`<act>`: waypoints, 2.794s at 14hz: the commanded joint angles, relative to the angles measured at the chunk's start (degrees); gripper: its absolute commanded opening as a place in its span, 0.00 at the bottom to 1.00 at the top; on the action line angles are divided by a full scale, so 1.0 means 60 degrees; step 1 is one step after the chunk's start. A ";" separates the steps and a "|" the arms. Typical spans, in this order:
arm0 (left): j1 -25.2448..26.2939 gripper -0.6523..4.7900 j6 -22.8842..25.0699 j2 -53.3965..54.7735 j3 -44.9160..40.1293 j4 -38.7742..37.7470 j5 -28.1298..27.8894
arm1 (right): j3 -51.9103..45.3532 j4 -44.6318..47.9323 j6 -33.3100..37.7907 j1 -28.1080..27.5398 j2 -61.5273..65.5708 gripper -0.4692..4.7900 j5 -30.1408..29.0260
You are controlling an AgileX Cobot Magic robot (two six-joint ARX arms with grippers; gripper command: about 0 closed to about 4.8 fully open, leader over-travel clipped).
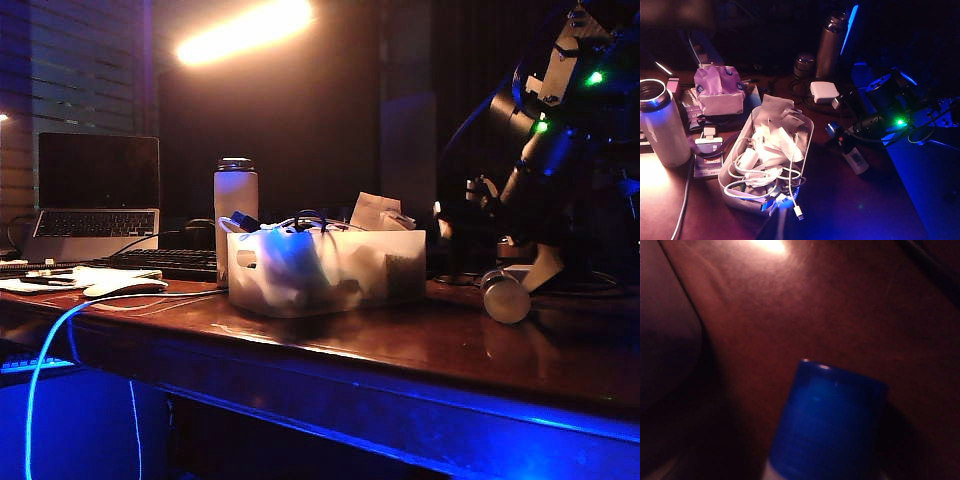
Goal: Pick up the liquid glue and place it into the translucent box.
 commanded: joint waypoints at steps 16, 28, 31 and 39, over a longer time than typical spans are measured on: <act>0.0000 0.11 -0.0022 -0.0040 0.0051 0.0091 0.0069 | 0.2433 -0.2779 -0.0517 0.0000 0.0142 0.85 -0.0535; 0.0000 0.11 -0.0025 -0.0044 0.0051 0.0084 0.0069 | 0.2422 -0.3257 -0.0514 0.0040 0.0991 0.83 -0.0499; 0.0000 0.11 -0.0025 -0.0044 0.0051 0.0080 0.0069 | 0.2422 -0.3366 -0.0514 0.0040 0.0987 0.38 -0.0510; 0.0000 0.11 -0.0025 -0.0044 0.0051 0.0066 0.0069 | 0.2557 -0.3479 -0.0521 0.0036 0.0510 0.36 -0.0510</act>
